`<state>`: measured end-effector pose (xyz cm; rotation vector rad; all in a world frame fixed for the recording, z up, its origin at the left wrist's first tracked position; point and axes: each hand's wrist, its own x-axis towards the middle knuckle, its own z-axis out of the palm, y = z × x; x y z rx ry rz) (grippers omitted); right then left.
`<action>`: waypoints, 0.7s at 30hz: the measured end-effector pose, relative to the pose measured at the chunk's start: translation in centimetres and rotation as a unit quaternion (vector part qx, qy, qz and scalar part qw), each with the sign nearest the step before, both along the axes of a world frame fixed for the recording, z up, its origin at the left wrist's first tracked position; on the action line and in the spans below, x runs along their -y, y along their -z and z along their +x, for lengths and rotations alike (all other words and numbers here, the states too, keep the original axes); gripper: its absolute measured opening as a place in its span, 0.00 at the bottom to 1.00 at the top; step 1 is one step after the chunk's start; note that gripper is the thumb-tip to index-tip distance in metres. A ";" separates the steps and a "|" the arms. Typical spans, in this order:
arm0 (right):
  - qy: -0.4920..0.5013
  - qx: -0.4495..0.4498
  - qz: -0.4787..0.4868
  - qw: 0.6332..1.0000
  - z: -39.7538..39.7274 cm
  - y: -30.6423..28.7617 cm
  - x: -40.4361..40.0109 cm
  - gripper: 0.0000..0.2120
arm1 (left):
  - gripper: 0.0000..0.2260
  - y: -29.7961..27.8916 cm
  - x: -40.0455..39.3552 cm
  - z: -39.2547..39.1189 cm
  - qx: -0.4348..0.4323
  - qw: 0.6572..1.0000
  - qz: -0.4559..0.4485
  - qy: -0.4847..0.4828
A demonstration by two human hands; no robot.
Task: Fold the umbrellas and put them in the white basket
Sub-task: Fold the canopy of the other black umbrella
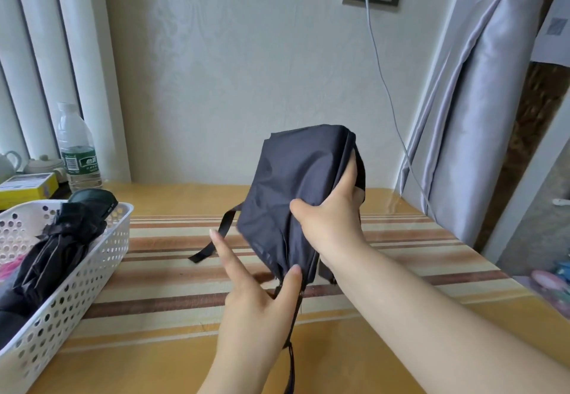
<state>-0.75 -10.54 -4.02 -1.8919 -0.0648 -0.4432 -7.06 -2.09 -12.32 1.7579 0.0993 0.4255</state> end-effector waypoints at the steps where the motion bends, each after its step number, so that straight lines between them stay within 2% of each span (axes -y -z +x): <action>1: 0.008 0.008 -0.002 1.000 0.1 -0.1 0.1 0.48 | 0.50 0.4 0.2 -0.1 0.040 0.996 0.082 -0.019; 3: 0.022 0.021 -0.001 1.000 0.3 0.2 0.0 0.48 | 0.46 1.3 0.6 -0.2 0.111 0.970 0.215 -0.024; 4: 0.026 0.021 -0.001 0.999 0.3 0.5 -0.2 0.48 | 0.44 1.7 0.7 0.1 0.116 0.957 0.264 -0.022; 6: 0.024 0.018 -0.012 0.999 -0.1 1.3 -1.0 0.49 | 0.40 1.8 0.8 0.2 0.094 0.958 0.270 0.001; 10: -0.007 0.015 -0.008 1.000 -0.9 2.2 -2.4 0.50 | 0.38 1.6 -0.6 1.1 0.056 0.992 0.101 0.048; 13: -0.041 0.005 -0.024 0.999 -1.3 1.1 -2.2 0.48 | 0.36 1.2 -1.4 1.5 0.082 0.992 0.007 0.095; 15: -0.058 0.021 -0.075 0.995 -1.1 0.0 -0.7 0.43 | 0.33 1.1 -1.7 1.7 0.078 0.989 -0.061 0.113; 17: -0.014 0.072 -0.163 0.984 -0.5 -0.9 1.8 0.34 | 0.30 0.9 -2.1 1.8 0.057 0.982 -0.132 0.119; 19: 0.066 0.113 -0.238 0.962 0.1 -1.8 4.7 0.29 | 0.30 0.9 -2.4 1.9 0.037 0.974 -0.191 0.117; 21: 0.086 0.067 -0.258 0.960 0.5 -2.5 7.0 0.29 | 0.29 0.9 -2.5 2.0 0.024 0.968 -0.223 0.116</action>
